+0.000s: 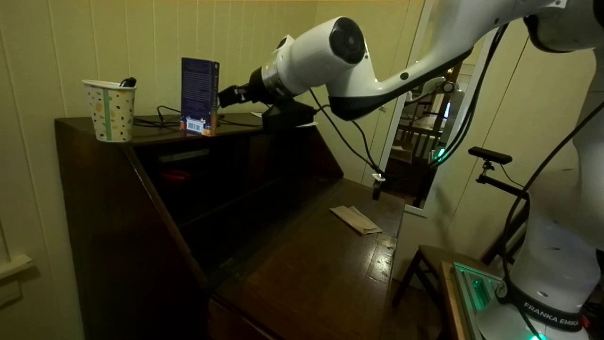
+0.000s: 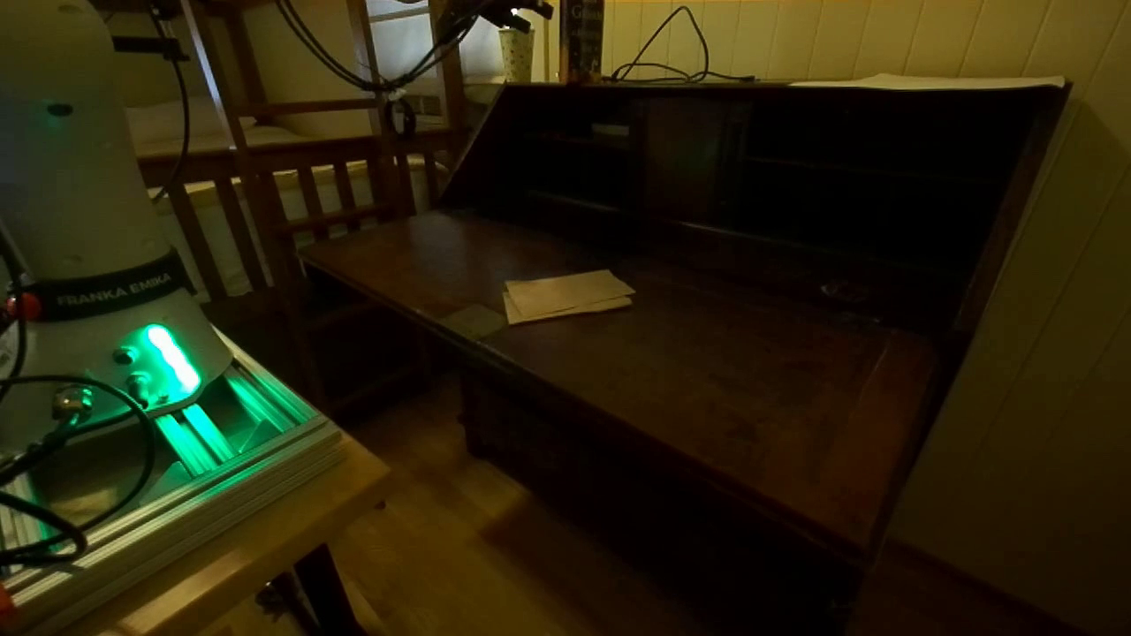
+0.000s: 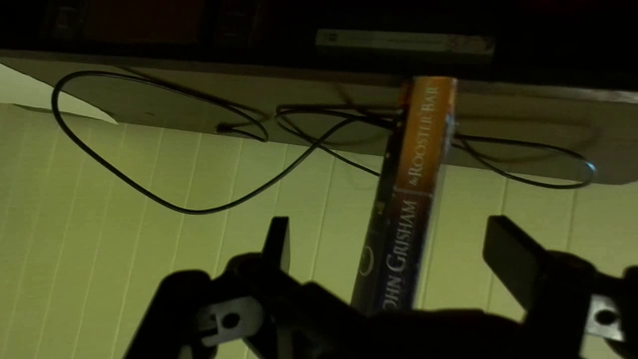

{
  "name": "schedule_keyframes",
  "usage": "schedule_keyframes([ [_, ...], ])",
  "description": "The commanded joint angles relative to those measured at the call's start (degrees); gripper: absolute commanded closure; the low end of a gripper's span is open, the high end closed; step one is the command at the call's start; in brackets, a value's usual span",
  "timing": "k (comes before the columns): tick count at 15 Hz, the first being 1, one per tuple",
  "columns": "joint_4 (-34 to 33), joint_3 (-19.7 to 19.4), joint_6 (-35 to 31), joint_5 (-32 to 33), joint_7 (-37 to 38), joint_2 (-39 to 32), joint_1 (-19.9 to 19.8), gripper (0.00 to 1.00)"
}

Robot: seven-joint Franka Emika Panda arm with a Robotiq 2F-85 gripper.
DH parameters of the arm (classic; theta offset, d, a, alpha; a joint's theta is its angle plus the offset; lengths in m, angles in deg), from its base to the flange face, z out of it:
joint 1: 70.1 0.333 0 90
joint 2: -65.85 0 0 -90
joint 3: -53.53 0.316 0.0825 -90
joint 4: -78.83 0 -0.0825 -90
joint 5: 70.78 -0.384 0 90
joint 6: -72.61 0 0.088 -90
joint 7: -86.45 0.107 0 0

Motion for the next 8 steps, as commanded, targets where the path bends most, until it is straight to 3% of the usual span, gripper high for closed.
schedule_keyframes([
  [1, 6.52, 0.88, -6.31, -9.05, -7.29, 7.79, -0.02, 0.00],
  [4, 9.50, 1.90, -6.97, -17.05, -13.94, 11.52, 1.40, 0.00],
  [6, 10.81, 3.47, -2.14, -21.17, -18.17, 13.72, 3.13, 0.00],
  [8, 9.72, 5.65, 5.85, -18.49, -17.05, 14.51, 4.63, 0.00],
])
